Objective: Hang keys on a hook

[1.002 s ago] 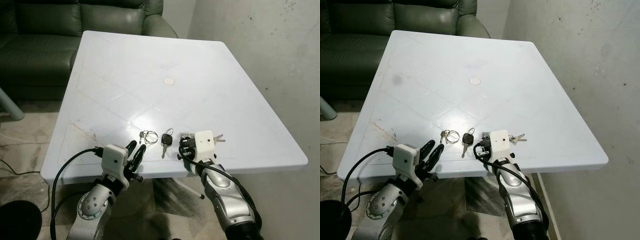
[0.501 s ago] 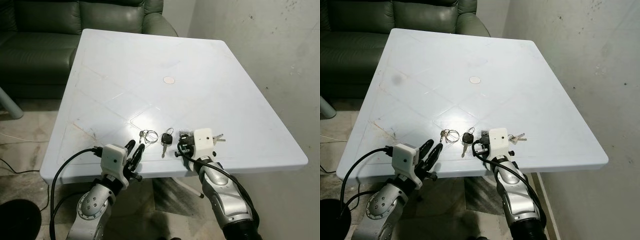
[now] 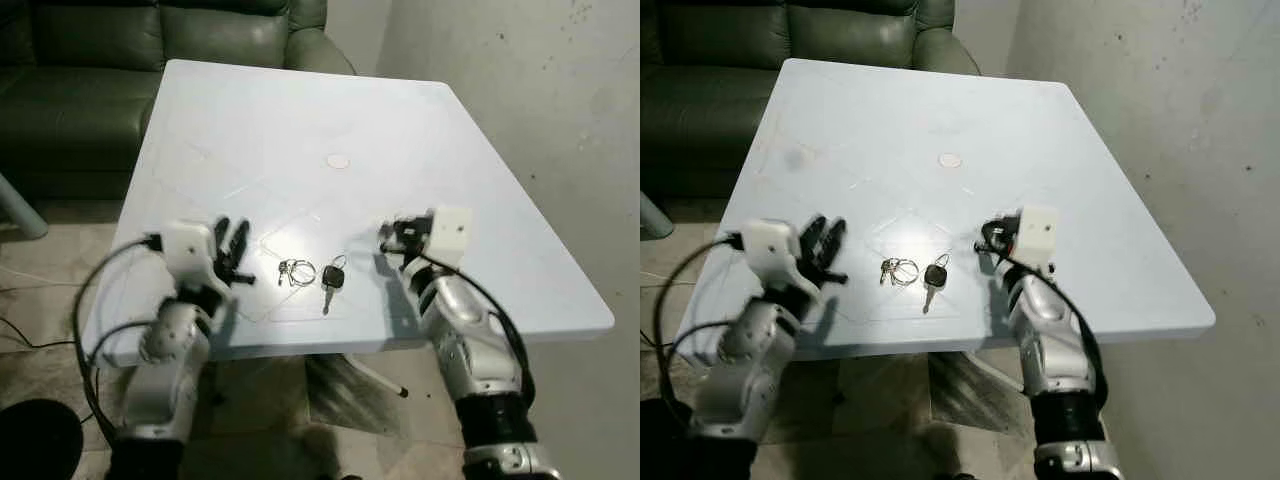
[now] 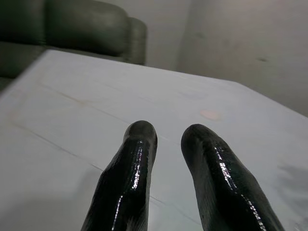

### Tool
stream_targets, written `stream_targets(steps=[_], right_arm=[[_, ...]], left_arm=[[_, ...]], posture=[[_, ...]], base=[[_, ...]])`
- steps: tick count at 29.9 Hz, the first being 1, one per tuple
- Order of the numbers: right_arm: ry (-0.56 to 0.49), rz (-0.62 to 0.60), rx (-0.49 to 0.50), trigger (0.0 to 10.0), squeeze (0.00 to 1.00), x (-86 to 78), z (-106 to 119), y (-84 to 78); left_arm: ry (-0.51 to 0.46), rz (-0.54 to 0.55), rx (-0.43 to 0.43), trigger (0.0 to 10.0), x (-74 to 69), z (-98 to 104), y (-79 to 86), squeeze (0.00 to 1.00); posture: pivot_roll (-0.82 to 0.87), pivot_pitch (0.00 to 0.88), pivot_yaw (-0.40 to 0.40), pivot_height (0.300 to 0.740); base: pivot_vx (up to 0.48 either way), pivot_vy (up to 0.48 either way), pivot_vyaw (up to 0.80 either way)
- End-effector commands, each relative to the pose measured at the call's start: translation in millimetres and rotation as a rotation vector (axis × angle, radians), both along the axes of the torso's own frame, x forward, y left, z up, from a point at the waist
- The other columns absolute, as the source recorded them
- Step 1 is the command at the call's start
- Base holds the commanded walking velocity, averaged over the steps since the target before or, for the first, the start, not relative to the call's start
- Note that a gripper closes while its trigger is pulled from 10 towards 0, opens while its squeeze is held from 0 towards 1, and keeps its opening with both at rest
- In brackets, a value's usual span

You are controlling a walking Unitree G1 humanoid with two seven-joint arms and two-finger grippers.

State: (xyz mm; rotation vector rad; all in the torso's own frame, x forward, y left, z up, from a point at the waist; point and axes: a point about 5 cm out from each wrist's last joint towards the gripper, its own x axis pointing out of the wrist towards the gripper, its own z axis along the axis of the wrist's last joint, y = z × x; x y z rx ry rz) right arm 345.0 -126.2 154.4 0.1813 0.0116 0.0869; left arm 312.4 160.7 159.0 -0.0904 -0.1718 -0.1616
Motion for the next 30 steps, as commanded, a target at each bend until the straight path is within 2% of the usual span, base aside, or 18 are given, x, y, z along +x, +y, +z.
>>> stream_targets(steps=[1,2,3,5,6,7,9,13,17,19,24,30], right_arm=[[-0.08,-0.047,-0.042,0.0,0.0,2.4,18.3,-8.8],[-0.088,-0.052,-0.066,0.0,0.0,2.5,19.6,-9.3],[-0.157,-0.067,-0.14,4.1,0.0,-0.8,25.1,-10.5],[-0.197,-0.07,-0.181,4.1,0.0,-3.4,28.0,-10.5],[-0.216,-0.019,-0.167,10.0,0.0,-7.6,25.8,-7.8],[-0.216,-0.019,-0.167,10.0,0.0,-7.6,25.8,-7.8],[-0.263,0.101,-0.081,10.0,0.0,-22.1,18.0,-4.2],[-0.296,0.159,-0.084,10.0,0.0,-30.6,15.1,-3.9],[-0.227,0.099,-0.17,10.0,0.0,-27.4,4.8,-9.9],[-0.22,0.087,-0.136,10.0,0.0,-26.5,3.2,-15.4],[-0.242,0.086,-0.173,10.0,0.0,-23.2,8.9,-22.9],[-0.251,0.073,-0.178,10.0,0.0,-18.3,14.7,-26.3]], left_arm=[[0.01,0.047,-0.005,10.0,5.4,5.0,9.4,0.0],[0.002,0.052,-0.002,10.0,5.3,6.7,11.6,0.0],[0.004,0.08,-0.019,10.0,2.5,6.4,18.5,0.0],[0.019,0.096,-0.044,10.0,1.7,4.8,22.3,0.0],[0.016,0.101,-0.075,10.0,-1.0,2.7,24.7,0.0],[0.016,0.101,-0.075,10.0,-1.0,2.7,24.7,0.0],[0.02,0.097,-0.082,10.0,-8.8,-1.8,24.3,0.0],[0.012,0.074,-0.082,10.0,-12.6,0.0,19.7,0.0],[0.025,0.074,-0.084,10.0,-12.9,-1.6,19.6,0.0],[0.025,0.082,-0.08,10.0,-11.0,-2.6,22.1,0.0],[0.006,0.092,-0.078,10.0,-4.7,5.8,26.8,0.0],[0.007,0.113,-0.064,10.0,1.0,8.4,33.6,0.0]], posture=[[0.03,0.02,-0.105,0.74],[0.02,0.014,-0.099,0.74],[0.02,0.012,-0.099,0.74],[0.02,0.009,-0.099,0.74],[0.02,0.009,-0.099,0.74],[0.02,0.009,-0.099,0.74],[0.02,0.0,-0.102,0.74],[0.02,0.0,-0.102,0.74],[0.02,0.0,-0.101,0.74],[0.02,0.0,-0.097,0.74],[0.01,0.0,-0.094,0.74],[0.01,0.0,-0.09,0.74]], base=[[0.0,0.0,0.0],[0.0,0.0,0.0],[0.0,0.0,0.0],[0.0,0.0,0.0],[0.0,0.0,0.0],[0.0,0.0,0.0],[0.0,0.0,0.0],[0.0,0.0,0.0],[0.0,0.0,0.0],[0.0,0.0,0.0],[0.0,0.0,0.0],[0.0,0.0,-0.69]])
